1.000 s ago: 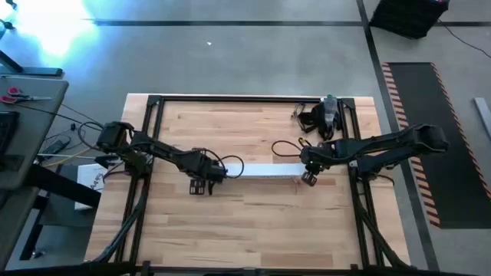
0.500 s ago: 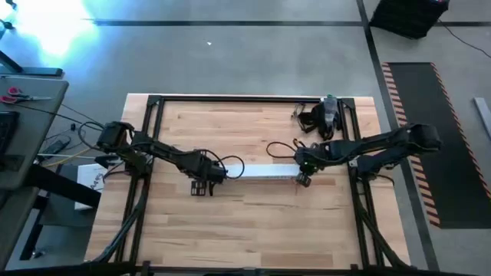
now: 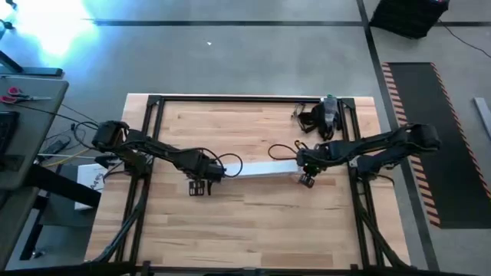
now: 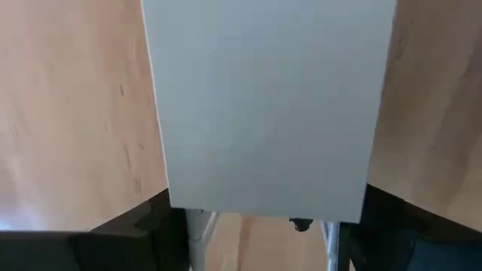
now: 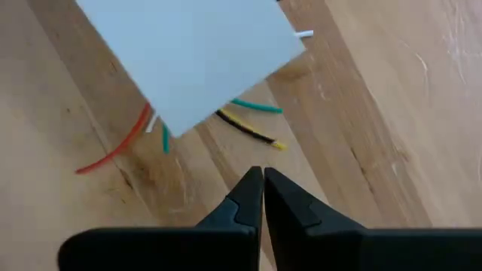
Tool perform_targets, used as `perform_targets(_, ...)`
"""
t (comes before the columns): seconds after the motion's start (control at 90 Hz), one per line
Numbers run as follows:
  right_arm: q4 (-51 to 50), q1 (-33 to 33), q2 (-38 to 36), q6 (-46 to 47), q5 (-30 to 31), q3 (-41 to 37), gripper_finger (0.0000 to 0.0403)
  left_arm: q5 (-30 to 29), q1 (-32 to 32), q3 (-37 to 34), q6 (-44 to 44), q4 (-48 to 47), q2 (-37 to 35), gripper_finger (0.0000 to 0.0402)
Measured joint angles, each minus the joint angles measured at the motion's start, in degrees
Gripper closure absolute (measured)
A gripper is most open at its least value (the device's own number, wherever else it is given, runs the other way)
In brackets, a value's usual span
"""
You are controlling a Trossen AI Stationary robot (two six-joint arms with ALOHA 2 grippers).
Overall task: Ziptie cables
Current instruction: Close the white cable duct
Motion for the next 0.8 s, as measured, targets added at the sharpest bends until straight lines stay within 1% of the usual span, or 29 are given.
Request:
perform_targets(0.167, 0.4, 0.0, 0.0, -0.1, 0.0, 0.0, 0.0403, -3.0, 0.3, 0.0, 0.1, -0.2, 0.0, 0.0151)
perform_targets(0.267, 0.4, 0.0, 0.0, -0.2, -0.2, 0.0, 0.0403, -2.7, 0.3, 0.0, 1.8, -0.2, 0.0, 0.0151)
perform_targets(0.411, 0.4, 0.0, 0.0, -0.5, -1.3, -0.1, 0.0403, -1.2, 0.7, 0.0, 1.0, -0.2, 0.0, 0.0148)
perform_targets(0.5, 0.6, 0.0, 0.0, -0.5, -1.5, -0.1, 0.0403, -0.6, 1.0, 0.0, 0.5, -0.1, 0.0, 0.0136)
perform_targets(0.7, 0.6, 0.0, 0.0, -0.5, -1.6, -0.1, 0.0403, -1.1, 1.6, 0.0, 0.2, -0.2, 0.0, 0.0094)
perform_targets(0.8, 0.6, 0.0, 0.0, -0.5, -2.1, -0.1, 0.0403, 1.4, 1.6, 1.2, 1.7, -5.7, 0.0, 0.0088)
